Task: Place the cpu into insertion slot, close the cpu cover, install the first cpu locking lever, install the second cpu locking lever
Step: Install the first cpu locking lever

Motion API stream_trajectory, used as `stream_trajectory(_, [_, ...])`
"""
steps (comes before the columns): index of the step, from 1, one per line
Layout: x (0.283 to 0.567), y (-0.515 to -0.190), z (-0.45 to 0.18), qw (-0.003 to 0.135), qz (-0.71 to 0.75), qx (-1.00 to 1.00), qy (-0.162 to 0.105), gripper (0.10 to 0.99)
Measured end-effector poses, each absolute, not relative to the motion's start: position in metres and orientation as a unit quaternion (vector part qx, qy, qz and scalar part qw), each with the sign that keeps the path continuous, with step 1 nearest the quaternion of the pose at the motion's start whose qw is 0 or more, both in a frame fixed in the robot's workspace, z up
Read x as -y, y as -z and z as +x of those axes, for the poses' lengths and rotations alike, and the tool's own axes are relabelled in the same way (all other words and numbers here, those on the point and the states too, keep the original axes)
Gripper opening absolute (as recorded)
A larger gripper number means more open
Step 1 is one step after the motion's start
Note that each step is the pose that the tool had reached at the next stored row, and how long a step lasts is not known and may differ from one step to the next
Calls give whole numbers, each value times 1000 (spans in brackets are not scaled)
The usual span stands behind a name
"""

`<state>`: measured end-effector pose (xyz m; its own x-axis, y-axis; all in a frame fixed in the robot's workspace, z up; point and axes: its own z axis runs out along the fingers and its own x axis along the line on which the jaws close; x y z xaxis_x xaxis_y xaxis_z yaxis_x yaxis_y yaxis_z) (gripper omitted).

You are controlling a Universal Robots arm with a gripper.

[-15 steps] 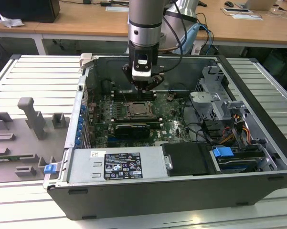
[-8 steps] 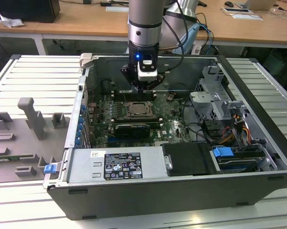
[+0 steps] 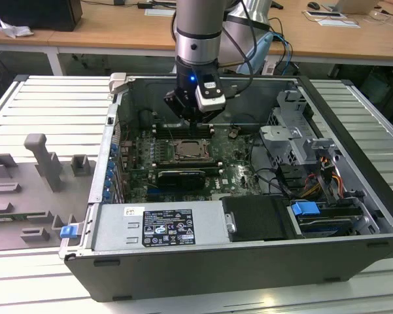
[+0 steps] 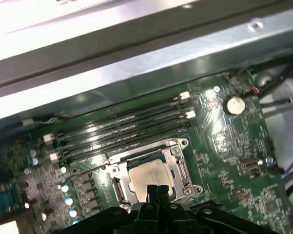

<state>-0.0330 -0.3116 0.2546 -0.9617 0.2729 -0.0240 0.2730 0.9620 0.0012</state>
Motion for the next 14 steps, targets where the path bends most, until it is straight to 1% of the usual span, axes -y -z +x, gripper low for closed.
stream_trajectory(14, [312, -254, -34, 12, -18, -1000, -1, 106])
